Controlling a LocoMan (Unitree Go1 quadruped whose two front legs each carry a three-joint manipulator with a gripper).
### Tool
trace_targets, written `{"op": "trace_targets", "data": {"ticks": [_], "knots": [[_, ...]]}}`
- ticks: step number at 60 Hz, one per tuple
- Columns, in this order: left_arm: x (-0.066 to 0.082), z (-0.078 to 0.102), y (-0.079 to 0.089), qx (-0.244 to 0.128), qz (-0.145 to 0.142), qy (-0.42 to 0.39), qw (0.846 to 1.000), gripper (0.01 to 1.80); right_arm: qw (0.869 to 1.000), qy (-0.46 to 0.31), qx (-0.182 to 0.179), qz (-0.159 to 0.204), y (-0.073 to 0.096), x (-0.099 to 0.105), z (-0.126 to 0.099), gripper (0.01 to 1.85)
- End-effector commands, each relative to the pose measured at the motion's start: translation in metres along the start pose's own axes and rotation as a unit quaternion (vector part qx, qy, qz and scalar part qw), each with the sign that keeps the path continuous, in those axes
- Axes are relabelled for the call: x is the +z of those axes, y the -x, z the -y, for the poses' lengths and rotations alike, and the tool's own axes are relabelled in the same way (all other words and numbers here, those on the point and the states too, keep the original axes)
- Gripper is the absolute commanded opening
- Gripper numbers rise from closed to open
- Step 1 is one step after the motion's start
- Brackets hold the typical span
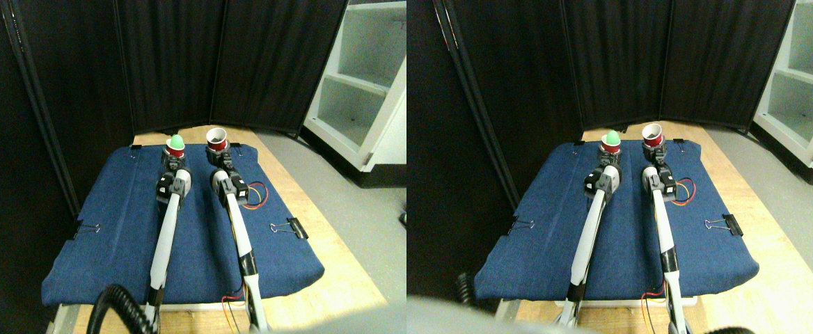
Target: Pour (bimanual)
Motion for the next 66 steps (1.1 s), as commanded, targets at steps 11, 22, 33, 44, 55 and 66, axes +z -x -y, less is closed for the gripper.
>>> {"op": "trace_targets", "data": {"ticks": [11, 22, 33, 44, 55, 66], "knots": [[0.007, -0.018, -0.003, -0.001, 0.026, 0.005, 1.0, 0.33, 1.0, -0.02, 0.016, 0.011, 0.003, 0.006, 0.009, 0.33], [0.011, -0.03, -0.003, 0.004, 0.025, 0.0, 1.0, 0.33, 1.0, -0.006, 0.003, 0.019, 0.006, 0.003, 0.019, 0.33], [0.015, -0.04, -0.004, 0.006, 0.032, -0.004, 0.999, 0.33, 1.0, 0.001, 0.001, 0.019, 0.004, -0.002, 0.032, 0.33], [0.017, -0.046, -0.004, 0.012, 0.045, -0.006, 0.999, 0.33, 0.998, -0.05, -0.023, 0.027, 0.005, -0.009, 0.046, 0.33], [0.02, -0.054, -0.009, 0.017, 0.047, -0.003, 0.999, 0.33, 0.997, -0.064, -0.031, 0.035, 0.005, -0.011, 0.059, 0.33], [0.02, -0.06, -0.011, 0.027, 0.063, -0.001, 0.998, 0.33, 0.993, -0.102, -0.043, 0.038, 0.004, -0.01, 0.073, 0.33]]}}
